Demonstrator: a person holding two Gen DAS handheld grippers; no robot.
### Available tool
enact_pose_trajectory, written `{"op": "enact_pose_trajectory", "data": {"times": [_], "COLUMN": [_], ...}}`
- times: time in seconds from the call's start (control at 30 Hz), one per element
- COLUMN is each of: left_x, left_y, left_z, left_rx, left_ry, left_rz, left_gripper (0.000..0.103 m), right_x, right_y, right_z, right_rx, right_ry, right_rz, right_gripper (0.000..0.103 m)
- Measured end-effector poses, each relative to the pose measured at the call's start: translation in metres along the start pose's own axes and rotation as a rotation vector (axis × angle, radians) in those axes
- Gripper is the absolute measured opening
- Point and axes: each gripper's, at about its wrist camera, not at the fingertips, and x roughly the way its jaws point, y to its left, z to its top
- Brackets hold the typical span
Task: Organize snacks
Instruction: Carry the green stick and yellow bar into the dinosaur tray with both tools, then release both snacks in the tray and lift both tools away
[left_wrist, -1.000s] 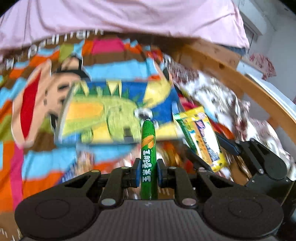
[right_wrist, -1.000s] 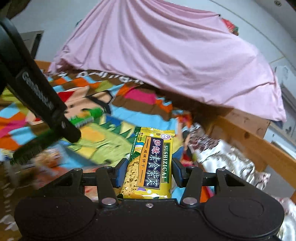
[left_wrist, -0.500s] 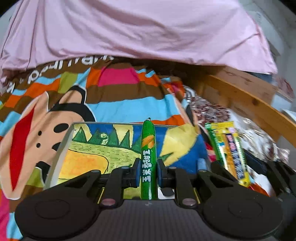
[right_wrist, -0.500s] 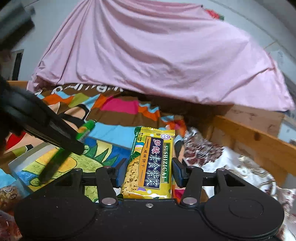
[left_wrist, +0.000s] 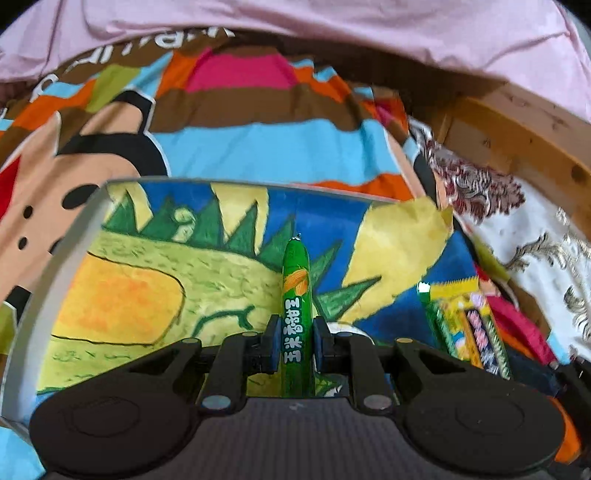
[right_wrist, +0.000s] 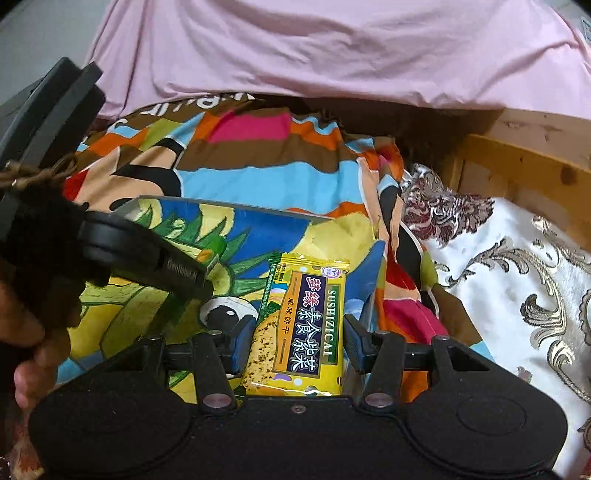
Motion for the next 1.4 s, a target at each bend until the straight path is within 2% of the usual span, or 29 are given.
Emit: {"op": "enact_pose_trajectory", "data": {"times": [0.13,0.53,0.63,0.67,0.7,0.73,0.8,0.9,1.03,1.1,1.2,1.4], "left_x": [0.008,0.014,0.014,0.013,0.012,0.011,0.008,-0.003,-0.028,-0.045,-0.072,-0.131], "left_y": [-0.004,-0.002,-0.002,-0.001,-0.001,0.0,0.002,0.008,0.017,0.021,0.025,0.029], "left_z": [-0.004,-0.003,-0.003,-0.004,-0.004,-0.004,-0.003,0.001,0.004,0.002,-0.002,-0.019], "left_rx": [0.011,0.019,0.029,0.028,0.024,0.021,0.015,0.002,-0.017,-0.01,-0.023,-0.038], "left_ry": [0.023,0.036,0.036,0.037,0.036,0.038,0.034,0.007,-0.067,-0.115,-0.168,-0.258], "left_rz": [-0.006,-0.036,-0.045,-0.049,-0.052,-0.054,-0.038,-0.039,-0.039,-0.038,-0.056,-0.081], "left_gripper": [0.019,0.019,0.019,0.019,0.025,0.039,0.058,0.062,0.081,0.087,0.092,0.102], "right_x": [0.013,0.027,0.027,0.026,0.025,0.024,0.021,0.011,-0.012,-0.029,-0.059,-0.117], "right_y": [-0.001,0.011,0.013,0.013,0.013,0.014,0.014,0.016,0.016,0.015,0.014,0.013], "right_z": [-0.002,-0.007,-0.007,-0.007,-0.006,-0.006,-0.004,0.0,0.008,0.012,0.013,0.013], "right_rx": [0.008,-0.048,-0.058,-0.059,-0.058,-0.058,-0.064,-0.072,-0.07,-0.061,-0.056,-0.029], "right_ry": [0.047,0.067,0.064,0.059,0.055,0.053,0.045,0.016,-0.058,-0.096,-0.156,-0.261], "right_rz": [0.012,-0.003,-0.006,-0.008,-0.01,-0.01,-0.018,-0.029,-0.049,-0.065,-0.076,-0.093], "right_gripper": [0.053,0.053,0.057,0.061,0.065,0.066,0.071,0.081,0.093,0.098,0.102,0.102]}}
